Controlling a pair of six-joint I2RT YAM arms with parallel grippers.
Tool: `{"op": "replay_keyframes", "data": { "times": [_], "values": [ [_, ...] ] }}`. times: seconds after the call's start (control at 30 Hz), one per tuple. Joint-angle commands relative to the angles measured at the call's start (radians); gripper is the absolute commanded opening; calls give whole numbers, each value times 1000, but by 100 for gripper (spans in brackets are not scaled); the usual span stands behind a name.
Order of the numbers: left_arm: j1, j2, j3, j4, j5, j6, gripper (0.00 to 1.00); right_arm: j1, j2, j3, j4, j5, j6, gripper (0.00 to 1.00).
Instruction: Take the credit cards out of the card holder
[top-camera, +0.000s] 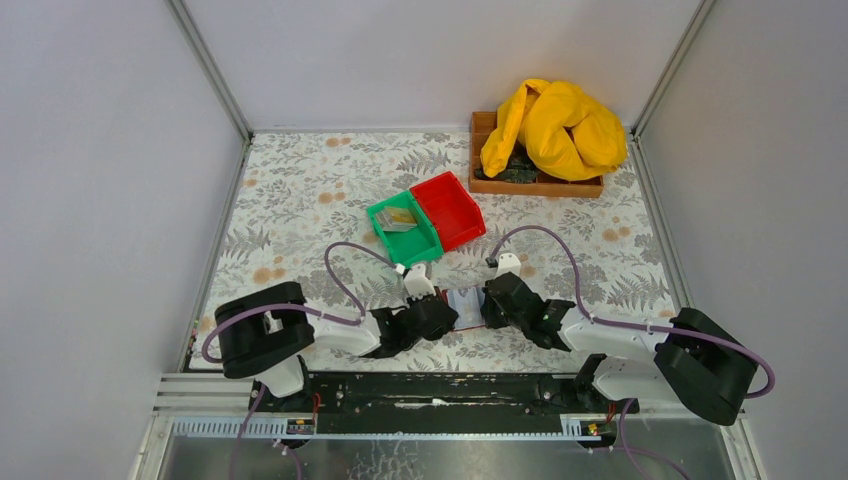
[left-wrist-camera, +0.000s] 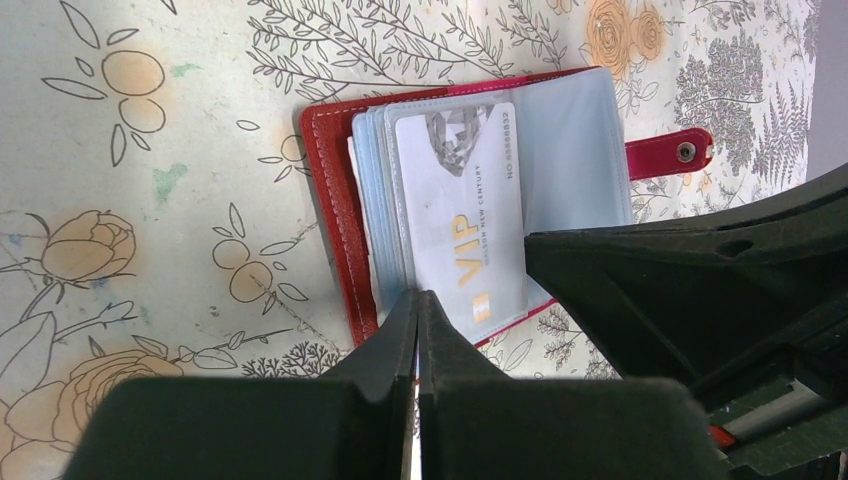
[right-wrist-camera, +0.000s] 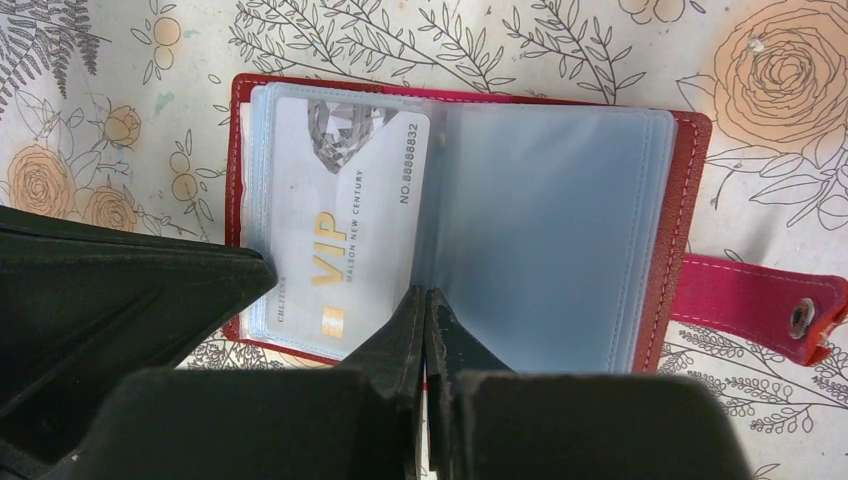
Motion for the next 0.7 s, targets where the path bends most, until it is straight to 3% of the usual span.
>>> {"op": "replay_keyframes", "data": {
  "times": [0.0, 0.67],
  "values": [
    [3, 37, 11, 119, 48, 12, 0, 3, 23, -15, 24, -61, 10, 0],
    [16, 48, -12, 307, 154, 24, 0, 3, 41, -12, 25, -58, 9, 0]
  ]
}}
